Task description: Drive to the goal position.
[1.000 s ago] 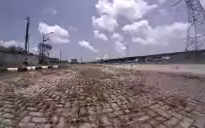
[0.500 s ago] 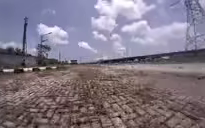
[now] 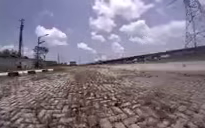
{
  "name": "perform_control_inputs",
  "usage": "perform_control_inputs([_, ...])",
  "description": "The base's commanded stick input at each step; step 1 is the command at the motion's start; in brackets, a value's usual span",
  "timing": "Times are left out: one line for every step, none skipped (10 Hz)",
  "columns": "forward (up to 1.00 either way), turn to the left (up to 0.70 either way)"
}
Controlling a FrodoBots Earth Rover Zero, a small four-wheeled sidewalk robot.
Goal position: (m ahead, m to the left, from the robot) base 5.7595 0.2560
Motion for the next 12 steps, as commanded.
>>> perform_control_inputs([1.0,0.0])
perform_control_inputs([1.0,0.0])
perform_control_inputs([1.0,0.0])
perform_control_inputs([1.0,0.0])
perform_control_inputs([1.0,0.0])
perform_control_inputs([1.0,0.0])
perform_control_inputs([1.0,0.0])
perform_control_inputs([1.0,0.0])
perform_control_inputs([1.0,0.0])
perform_control_inputs([1.0,0.0])
perform_control_inputs([1.0,0.0])
perform_control_inputs([1.0,0.0])
